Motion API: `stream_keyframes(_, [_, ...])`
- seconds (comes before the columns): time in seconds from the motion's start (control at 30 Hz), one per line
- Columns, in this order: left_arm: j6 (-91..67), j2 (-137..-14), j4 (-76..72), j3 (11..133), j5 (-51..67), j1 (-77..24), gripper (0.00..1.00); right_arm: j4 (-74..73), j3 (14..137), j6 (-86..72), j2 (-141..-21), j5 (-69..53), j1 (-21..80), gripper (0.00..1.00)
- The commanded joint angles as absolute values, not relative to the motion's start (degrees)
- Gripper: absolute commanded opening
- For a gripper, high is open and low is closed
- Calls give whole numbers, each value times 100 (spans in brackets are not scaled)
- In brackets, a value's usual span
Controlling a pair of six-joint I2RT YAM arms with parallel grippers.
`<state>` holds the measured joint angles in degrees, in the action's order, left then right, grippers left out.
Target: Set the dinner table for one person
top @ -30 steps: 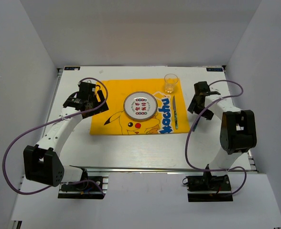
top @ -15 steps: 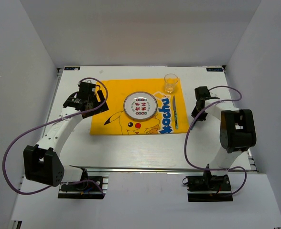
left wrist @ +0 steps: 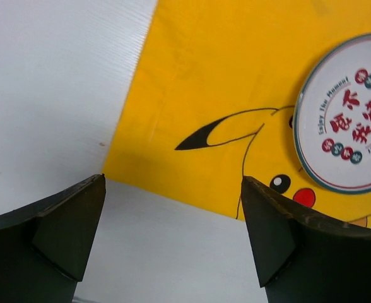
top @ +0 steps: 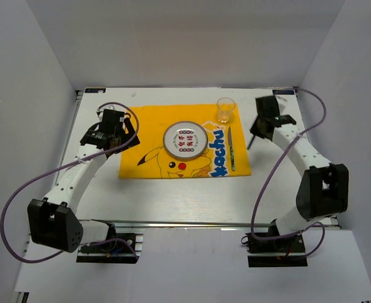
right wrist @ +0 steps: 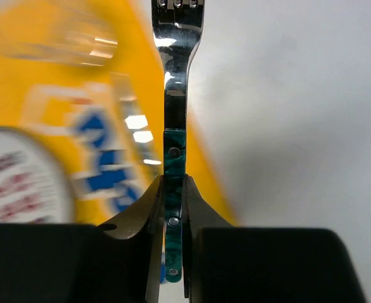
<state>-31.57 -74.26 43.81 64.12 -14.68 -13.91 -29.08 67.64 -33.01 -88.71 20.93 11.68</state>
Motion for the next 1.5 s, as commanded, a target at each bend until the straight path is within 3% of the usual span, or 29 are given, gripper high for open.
stream_keyframes(0.0, [-3672,-7075,4788,6653,-2345,-1310,98,-2839,8204,-3199,-9112,1759,2248,0])
stream_keyframes(0.07, [-4085,-7075,5070,6881,-2949,-1310,98,-2821,8734,-3330,-9727,1434,2783,0])
stream_keyframes(0.23, [-4210,-7127,5467,7136,-3822,-1178,98,-3540,11593,-3699,-11719,1476,4120,0])
stream_keyframes(0.4, [-4587,-7444,5810,7225,-4281,-984,98,-3613,13112,-4121,-12831,1170,4814,0])
stream_keyframes(0.6, [-4412,-6821,5247,6654,-4158,-861,98,-3015,12832,-4412,-13201,1152,5238,0])
stream_keyframes(1.13, [-3990,-6610,4782,6337,-3297,-861,98,-1618,12859,-4614,-14388,843,5370,0])
stream_keyframes(1.47, [-3894,-6566,4702,6346,-2980,-861,98,-1608,12849,-5089,-14686,879,5379,0])
